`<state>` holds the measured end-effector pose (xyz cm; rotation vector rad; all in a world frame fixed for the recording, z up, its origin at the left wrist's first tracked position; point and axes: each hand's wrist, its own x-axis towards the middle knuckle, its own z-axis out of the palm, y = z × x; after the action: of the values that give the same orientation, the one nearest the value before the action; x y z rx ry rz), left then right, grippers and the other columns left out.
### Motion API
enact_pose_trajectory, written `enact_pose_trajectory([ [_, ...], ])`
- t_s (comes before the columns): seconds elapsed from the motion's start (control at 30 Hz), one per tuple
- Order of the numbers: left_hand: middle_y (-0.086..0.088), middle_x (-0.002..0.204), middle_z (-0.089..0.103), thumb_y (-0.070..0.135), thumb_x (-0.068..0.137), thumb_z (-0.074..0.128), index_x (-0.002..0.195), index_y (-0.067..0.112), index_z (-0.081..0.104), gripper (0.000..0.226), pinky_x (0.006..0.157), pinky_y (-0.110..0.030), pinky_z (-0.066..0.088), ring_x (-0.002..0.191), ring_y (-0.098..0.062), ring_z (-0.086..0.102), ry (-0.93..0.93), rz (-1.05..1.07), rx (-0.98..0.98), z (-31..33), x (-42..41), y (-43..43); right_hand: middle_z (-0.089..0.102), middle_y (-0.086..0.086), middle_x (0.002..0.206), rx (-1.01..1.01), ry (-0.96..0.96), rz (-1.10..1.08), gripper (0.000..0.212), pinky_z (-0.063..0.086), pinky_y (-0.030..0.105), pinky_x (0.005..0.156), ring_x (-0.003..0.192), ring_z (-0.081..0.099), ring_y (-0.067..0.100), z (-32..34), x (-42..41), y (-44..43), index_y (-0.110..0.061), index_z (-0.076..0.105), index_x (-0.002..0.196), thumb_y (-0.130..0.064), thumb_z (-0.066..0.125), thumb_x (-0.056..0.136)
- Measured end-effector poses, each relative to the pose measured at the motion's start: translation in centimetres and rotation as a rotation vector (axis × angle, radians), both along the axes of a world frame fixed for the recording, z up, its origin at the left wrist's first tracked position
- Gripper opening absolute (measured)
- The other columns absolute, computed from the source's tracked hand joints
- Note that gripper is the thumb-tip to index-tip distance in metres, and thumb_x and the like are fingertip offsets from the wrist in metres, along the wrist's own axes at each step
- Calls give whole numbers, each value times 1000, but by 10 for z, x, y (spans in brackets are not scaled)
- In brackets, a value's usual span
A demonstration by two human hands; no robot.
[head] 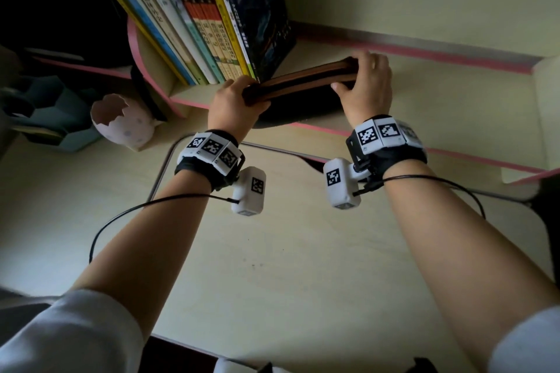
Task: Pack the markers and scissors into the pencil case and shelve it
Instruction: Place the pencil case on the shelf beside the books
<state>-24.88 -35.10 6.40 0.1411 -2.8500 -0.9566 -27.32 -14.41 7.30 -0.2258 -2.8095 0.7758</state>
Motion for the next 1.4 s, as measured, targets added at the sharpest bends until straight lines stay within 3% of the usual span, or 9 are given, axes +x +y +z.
enact_pose_trajectory([
  [0.13, -13, 99, 64, 34, 72, 69, 102, 14, 62, 36, 70, -27, 41, 90, -27, 58, -1, 13, -24, -2, -1, -2, 45, 15, 128, -58, 76, -124, 53, 41, 38, 94, 121, 43, 31, -2, 3, -10, -4, 46, 118, -29, 70, 78],
  [0.3, -8, 87, 67, 47, 72, 68, 93, 16, 65, 38, 63, -25, 38, 72, -15, 51, -52, -47, -86, -2, 0, -5, 41, 17, 133, -193, -123, 169, 65, 42, 36, 96, 121, 46, 30, -11, 12, -32, -6, 40, 131, -33, 69, 79],
  [0.4, -8, 87, 67, 48, 75, 66, 96, 11, 64, 43, 61, -25, 38, 69, -15, 53, -97, -114, -63, -1, 1, -8, 28, 17, 145, -205, -213, 307, 79, 37, 35, 106, 132, 38, 29, -12, 16, -43, -13, 33, 141, -38, 71, 77],
  [0.53, -14, 85, 70, 44, 80, 64, 104, 8, 60, 43, 55, -35, 56, 59, -26, 64, -261, -141, 117, 2, 3, -12, 3, 14, 158, -196, -333, 445, 100, 21, 35, 117, 146, 12, 27, -14, 20, -55, -19, 21, 148, -42, 78, 69],
  [0.67, -17, 89, 69, 36, 82, 65, 110, 6, 57, 42, 61, -44, 59, 63, -32, 68, -261, -174, 213, 2, 6, -14, -11, 14, 158, -106, -375, 511, 114, 24, 39, 116, 147, 7, 31, -21, 22, -64, -21, 9, 150, -37, 82, 64],
  [0.9, -3, 94, 65, 33, 81, 66, 116, 12, 54, 43, 60, -44, 59, 66, -32, 69, -254, -210, 288, -2, -6, -18, -6, 12, 159, -203, -354, 495, 106, 23, 33, 115, 147, 9, 27, -25, 6, -60, -25, 14, 149, -20, 81, 67],
  [1.13, -1, 101, 61, 30, 83, 64, 129, 12, 46, 53, 54, -31, 57, 59, -19, 65, -174, -213, 310, -8, -26, -18, 3, 14, 159, -288, -318, 467, 96, 28, 31, 111, 146, 15, 29, -25, -15, -60, -27, 19, 148, -16, 76, 72],
  [1.2, -3, 104, 61, 27, 85, 63, 132, 11, 43, 54, 54, -33, 57, 60, -14, 64, -187, -201, 340, -9, -33, -18, 6, 13, 159, -302, -315, 457, 95, 33, 28, 107, 145, 20, 28, -26, -23, -60, -26, 19, 148, -15, 75, 73],
  [1.4, -9, 110, 63, 25, 87, 60, 132, 10, 44, 50, 57, -35, 57, 62, -14, 64, -202, -185, 351, -16, -41, -19, 12, 12, 158, -330, -324, 444, 93, 26, 31, 116, 145, 19, 25, -30, -29, -60, -26, 21, 148, -15, 75, 73],
])
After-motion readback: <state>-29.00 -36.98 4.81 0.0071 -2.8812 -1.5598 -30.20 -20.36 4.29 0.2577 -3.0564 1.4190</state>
